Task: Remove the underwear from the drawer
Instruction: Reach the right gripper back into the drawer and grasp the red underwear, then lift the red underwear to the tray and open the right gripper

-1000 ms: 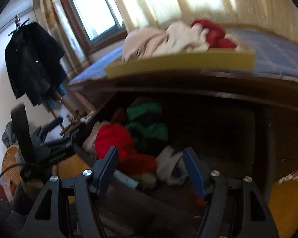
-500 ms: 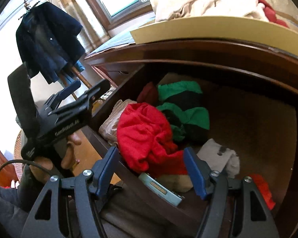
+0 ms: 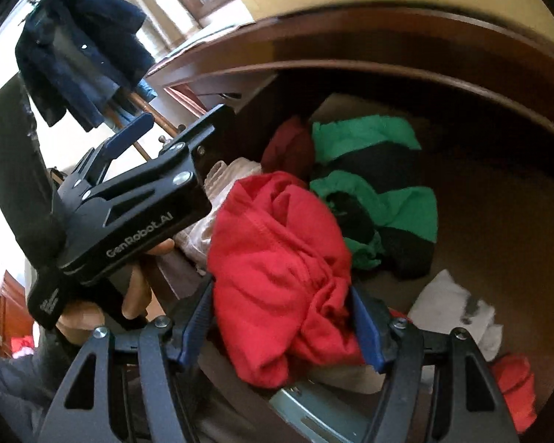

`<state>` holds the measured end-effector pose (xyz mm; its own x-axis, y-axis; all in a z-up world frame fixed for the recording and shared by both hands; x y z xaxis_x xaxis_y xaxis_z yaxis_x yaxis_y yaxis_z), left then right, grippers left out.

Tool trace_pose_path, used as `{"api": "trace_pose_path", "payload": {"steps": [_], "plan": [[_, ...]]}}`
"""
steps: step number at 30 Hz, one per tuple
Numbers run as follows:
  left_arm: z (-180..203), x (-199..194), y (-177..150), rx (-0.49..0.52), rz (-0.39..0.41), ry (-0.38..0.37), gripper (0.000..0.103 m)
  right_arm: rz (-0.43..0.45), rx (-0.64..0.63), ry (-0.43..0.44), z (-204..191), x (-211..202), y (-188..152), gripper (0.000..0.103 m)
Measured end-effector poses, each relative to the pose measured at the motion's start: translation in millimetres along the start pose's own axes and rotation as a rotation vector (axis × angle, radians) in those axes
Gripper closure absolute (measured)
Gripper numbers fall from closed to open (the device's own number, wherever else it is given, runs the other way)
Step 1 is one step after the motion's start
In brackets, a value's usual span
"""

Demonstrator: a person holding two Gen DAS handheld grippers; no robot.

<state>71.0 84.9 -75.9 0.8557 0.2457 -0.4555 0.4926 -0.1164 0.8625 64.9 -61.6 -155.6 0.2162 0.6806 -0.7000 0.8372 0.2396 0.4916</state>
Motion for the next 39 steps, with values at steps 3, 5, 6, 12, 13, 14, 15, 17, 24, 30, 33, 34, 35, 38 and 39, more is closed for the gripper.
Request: {"api": "trace_pose_path", "payload": {"steps": [3, 5, 6, 12, 13, 14, 15, 17, 24, 30, 33, 34, 35, 38, 39], "plan": [[2, 1, 0, 0.012, -0.003, 0.019, 0.0, 0.0, -0.019, -0.005, -1, 0, -4, 0.048], [3, 0, -1, 0.022, 0.004, 0.023, 0.0, 0.003, 0.008, 0.013, 2, -3, -6, 0.056], [4, 0, -1, 0.028, 0.004, 0.021, 0.0, 0.013, 0.021, 0.017, 3, -7, -7, 0.062], [1, 0, -2, 0.011, -0.01, 0.001, 0.0, 0.125, 0.117, 0.056, 19, -42, -18, 0.075], [1, 0, -2, 0.011, -0.008, -0.006, 0.0, 0.148, 0.142, 0.076, 21, -48, -20, 0.076], [1, -1, -2, 0.011, -0.004, -0.011, 0.0, 0.173, 0.169, 0.099, 25, -54, -22, 0.076], [1, -1, -2, 0.01, 0.001, -0.016, 0.0, 0.19, 0.189, 0.114, 27, -59, -23, 0.076], [1, -2, -3, 0.02, 0.0, -0.03, 0.0, 0.234, 0.232, 0.149, 34, -72, -26, 0.076], [17, -2, -5, 0.13, -0.01, -0.137, 0.0, 0.342, 0.346, 0.259, 47, -93, -33, 0.078], [30, -6, -6, 0.209, -0.007, -0.233, 0.0, 0.384, 0.415, 0.283, 56, -96, -35, 0.08], [36, -9, -8, 0.246, -0.004, -0.261, 0.0, 0.354, 0.388, 0.216, 57, -91, -37, 0.078], [36, -10, -8, 0.255, -0.003, -0.266, 0.0, 0.349, 0.377, 0.187, 56, -90, -36, 0.077], [37, -10, -9, 0.266, -0.003, -0.269, 0.0, 0.345, 0.373, 0.169, 54, -88, -34, 0.077], [41, -12, -9, 0.295, 0.002, -0.271, 0.0, 0.299, 0.351, 0.145, 48, -82, -28, 0.051], [42, -12, -9, 0.303, 0.005, -0.268, 0.0, 0.291, 0.332, 0.146, 43, -80, -23, 0.038]]}}
Point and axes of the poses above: each gripper's, at about its wrist camera, not at the fingertips, and x roughly the way its jaws point, z to its right, y to its top, the point moved 6 cm from there along x, roughly the way its jaws point, and after that the axes turned 11 degrees about y, right-handed, at the moved point
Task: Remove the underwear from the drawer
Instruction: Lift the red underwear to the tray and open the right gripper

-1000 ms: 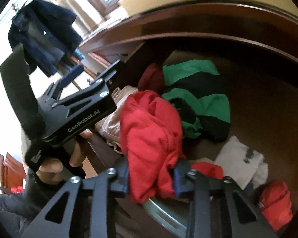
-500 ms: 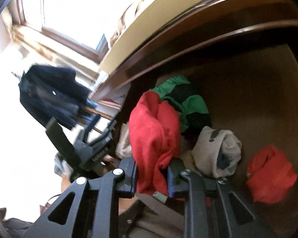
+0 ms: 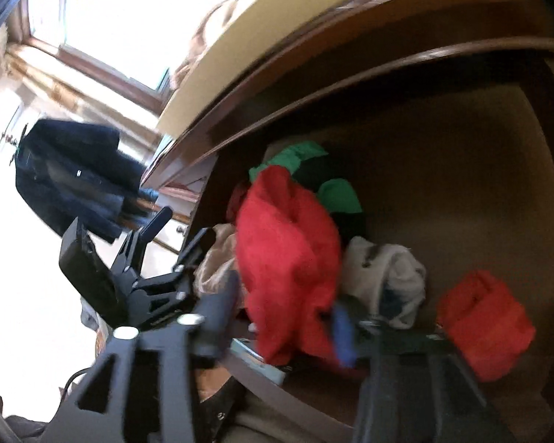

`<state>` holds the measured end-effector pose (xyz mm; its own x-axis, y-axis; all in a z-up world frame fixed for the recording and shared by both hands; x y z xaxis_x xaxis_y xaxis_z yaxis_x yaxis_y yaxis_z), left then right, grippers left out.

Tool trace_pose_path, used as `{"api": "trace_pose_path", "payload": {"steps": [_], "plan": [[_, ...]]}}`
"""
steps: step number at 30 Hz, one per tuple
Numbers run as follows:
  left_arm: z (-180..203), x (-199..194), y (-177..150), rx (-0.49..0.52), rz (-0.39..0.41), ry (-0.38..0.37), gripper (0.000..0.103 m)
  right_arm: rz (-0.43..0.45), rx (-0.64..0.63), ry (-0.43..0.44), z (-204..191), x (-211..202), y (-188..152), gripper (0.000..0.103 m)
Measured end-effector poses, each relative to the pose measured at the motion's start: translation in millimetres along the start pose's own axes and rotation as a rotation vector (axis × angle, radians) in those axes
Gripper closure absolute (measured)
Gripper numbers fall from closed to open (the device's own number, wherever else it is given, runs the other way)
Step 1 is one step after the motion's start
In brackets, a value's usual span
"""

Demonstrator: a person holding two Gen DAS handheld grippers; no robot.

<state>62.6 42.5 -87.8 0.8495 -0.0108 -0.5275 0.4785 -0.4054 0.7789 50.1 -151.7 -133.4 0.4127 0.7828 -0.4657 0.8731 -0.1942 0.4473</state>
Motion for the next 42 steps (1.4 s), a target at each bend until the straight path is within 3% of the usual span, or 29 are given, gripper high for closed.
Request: {"api": "trace_pose_path", "payload": {"steps": [1, 2, 7, 8, 9, 10, 11, 14, 18, 21, 32, 37, 42], "plan": [[2, 0, 0, 0.009, 0.001, 0.006, 0.0, -0.006, -0.018, -0.003, -4, 3, 2, 0.029], [3, 0, 1, 0.015, 0.002, 0.012, 0.0, -0.027, -0.05, -0.024, -10, 12, 5, 0.027], [4, -3, 2, 0.021, 0.014, 0.032, 0.0, -0.203, -0.205, -0.145, -14, 56, 1, 0.028], [4, -3, 2, 0.019, 0.013, 0.031, 0.0, -0.229, -0.221, -0.197, -11, 65, 0, 0.034], [4, -3, 2, 0.018, 0.012, 0.031, 0.0, -0.244, -0.223, -0.228, -6, 69, -1, 0.055], [3, -3, 2, 0.018, 0.013, 0.031, 0.0, -0.256, -0.213, -0.239, -2, 74, 0, 0.065], [4, -3, 3, 0.018, 0.014, 0.033, 0.0, -0.253, -0.196, -0.234, 2, 77, 2, 0.066], [4, -4, 2, 0.016, 0.02, 0.039, 0.0, -0.16, -0.127, -0.183, 7, 69, 19, 0.075], [5, -5, 1, 0.022, 0.018, 0.041, 0.0, 0.123, 0.005, 0.064, 3, 23, 57, 0.077], [5, -4, 1, 0.02, 0.021, 0.045, 0.0, 0.25, 0.099, 0.189, 10, -14, 68, 0.077], [8, -4, 0, 0.021, 0.02, 0.077, 0.0, 0.335, 0.137, 0.248, 11, -89, 23, 0.076], [8, -4, 0, 0.023, 0.017, 0.083, 0.0, 0.394, 0.052, 0.266, -18, -136, 33, 0.076], [7, -3, -1, 0.019, 0.019, 0.087, 0.0, 0.466, -0.072, 0.226, -53, -163, 74, 0.076]]}}
Point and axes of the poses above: each gripper's, at about its wrist camera, not at the fingertips, and x roughly the way its jaws point, z to its right, y to its top, the point moved 6 cm from there along x, roughly the way its jaws point, and after that the axes turned 11 degrees about y, right-handed, at the moved point
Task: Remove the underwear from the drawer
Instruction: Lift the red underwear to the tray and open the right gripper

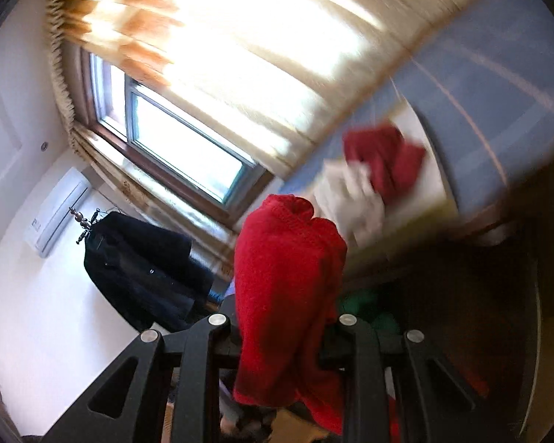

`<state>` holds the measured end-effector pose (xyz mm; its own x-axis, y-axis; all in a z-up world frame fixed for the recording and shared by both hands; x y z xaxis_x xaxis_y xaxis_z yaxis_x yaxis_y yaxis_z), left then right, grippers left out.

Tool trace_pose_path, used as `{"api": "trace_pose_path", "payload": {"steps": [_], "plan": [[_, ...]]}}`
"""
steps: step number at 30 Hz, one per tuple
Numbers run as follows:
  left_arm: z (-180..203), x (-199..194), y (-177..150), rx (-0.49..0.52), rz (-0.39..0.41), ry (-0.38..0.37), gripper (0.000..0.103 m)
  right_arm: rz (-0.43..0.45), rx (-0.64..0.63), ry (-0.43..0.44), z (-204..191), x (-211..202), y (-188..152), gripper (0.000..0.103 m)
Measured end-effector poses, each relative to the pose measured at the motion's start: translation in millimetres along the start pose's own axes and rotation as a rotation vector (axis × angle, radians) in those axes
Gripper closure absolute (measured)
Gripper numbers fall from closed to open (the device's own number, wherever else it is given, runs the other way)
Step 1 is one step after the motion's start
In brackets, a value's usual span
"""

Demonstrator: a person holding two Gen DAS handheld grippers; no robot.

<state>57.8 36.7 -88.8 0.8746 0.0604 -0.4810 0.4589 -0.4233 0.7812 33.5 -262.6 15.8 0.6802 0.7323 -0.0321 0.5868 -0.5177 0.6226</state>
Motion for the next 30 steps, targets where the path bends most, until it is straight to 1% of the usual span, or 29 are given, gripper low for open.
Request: {"api": "trace_pose_path", "payload": {"steps": [5, 7, 12, 16, 18, 21, 26, 29, 30], "plan": [[0, 0, 0, -0.007, 0.003, -0.002, 0.0, -0.001, -0.15, -0.059, -21, 38, 57, 0.076], [-2, 0, 0, -0.011, 0.001, -0.003, 0.0, -0.015, -0.204, -0.087, -28, 65, 74, 0.076], [-5, -1, -1, -0.016, -0.001, -0.011, 0.0, -0.074, -0.318, -0.173, -14, 137, 112, 0.076], [-5, 0, 0, -0.017, -0.004, -0.025, 0.0, -0.153, -0.344, -0.199, 12, 184, 126, 0.076], [-6, 0, 0, -0.018, -0.008, -0.028, 0.0, -0.218, -0.35, -0.249, 31, 206, 131, 0.076], [-6, 0, 0, -0.018, -0.009, -0.029, 0.0, -0.288, -0.335, -0.301, 59, 228, 133, 0.076], [-5, 2, 0, -0.023, -0.016, -0.034, 0.0, -0.373, -0.321, -0.377, 94, 252, 130, 0.076], [-5, 2, 1, -0.022, -0.02, -0.032, 0.0, -0.403, -0.252, -0.393, 117, 261, 130, 0.076], [-4, 3, 1, -0.022, -0.021, -0.032, 0.0, -0.413, -0.243, -0.413, 122, 263, 130, 0.076]]}}
Point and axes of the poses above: each gripper's, at about its wrist camera, not at the fingertips, and x roughly the way its jaws point, z to its right, y to its top, the point moved 6 cm from there along x, roughly the way its jaws point, and after that the axes turned 11 degrees about y, right-handed, at the moved point
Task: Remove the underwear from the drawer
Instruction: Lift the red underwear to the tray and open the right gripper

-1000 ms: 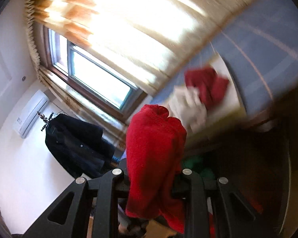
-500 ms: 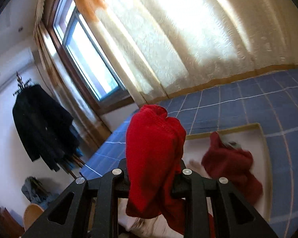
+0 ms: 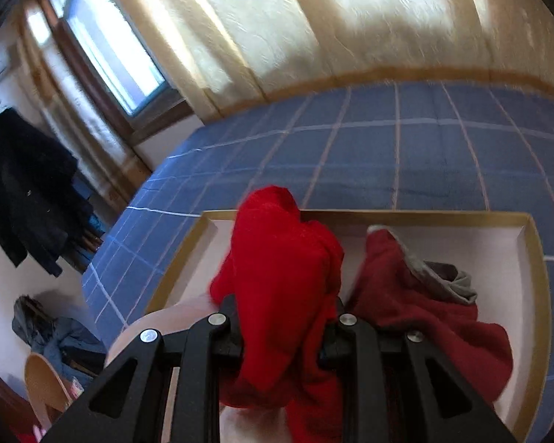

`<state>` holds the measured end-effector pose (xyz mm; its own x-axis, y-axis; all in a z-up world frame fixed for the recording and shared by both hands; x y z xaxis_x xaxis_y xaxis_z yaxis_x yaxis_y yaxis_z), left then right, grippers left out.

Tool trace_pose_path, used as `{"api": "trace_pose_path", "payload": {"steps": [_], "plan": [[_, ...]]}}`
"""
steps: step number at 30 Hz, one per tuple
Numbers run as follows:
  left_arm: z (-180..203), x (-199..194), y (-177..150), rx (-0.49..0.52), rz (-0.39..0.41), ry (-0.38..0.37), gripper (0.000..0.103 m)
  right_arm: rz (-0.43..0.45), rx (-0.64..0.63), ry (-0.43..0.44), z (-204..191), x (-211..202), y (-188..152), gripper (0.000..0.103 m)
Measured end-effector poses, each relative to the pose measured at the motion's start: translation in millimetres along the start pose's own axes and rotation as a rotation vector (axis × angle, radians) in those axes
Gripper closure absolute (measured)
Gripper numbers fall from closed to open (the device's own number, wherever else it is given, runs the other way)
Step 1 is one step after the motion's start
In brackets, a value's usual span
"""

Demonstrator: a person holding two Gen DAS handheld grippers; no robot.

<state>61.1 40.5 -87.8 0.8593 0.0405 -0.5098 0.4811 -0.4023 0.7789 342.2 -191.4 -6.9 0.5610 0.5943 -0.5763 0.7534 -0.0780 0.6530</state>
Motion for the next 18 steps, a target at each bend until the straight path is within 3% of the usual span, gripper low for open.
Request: {"api": "trace_pose_path", "payload": {"steps": [6, 10, 14, 18], "plan": [[2, 2, 0, 0.005, -0.005, 0.016, 0.0, -0.064, 0.025, -0.075, 15, 15, -3, 0.076], [4, 2, 0, 0.007, -0.002, 0.034, 0.0, -0.051, 0.047, -0.082, 13, 8, -6, 0.064], [4, 2, 0, 0.002, 0.006, 0.044, 0.0, 0.002, 0.141, -0.009, 10, -19, -6, 0.057], [3, 2, -1, -0.003, 0.006, 0.043, 0.0, 0.099, 0.137, 0.122, -6, -64, -12, 0.042]]}}
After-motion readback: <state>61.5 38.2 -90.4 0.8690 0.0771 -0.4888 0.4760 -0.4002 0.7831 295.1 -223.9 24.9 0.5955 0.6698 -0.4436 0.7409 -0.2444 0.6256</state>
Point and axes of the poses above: each gripper's, at about its wrist camera, not at the fingertips, and x roughly the way its jaws point, z to its right, y to its top, the point moved 6 cm from there along x, roughly the way its jaws point, and after that the axes turned 11 degrees about y, right-handed, at the moved point
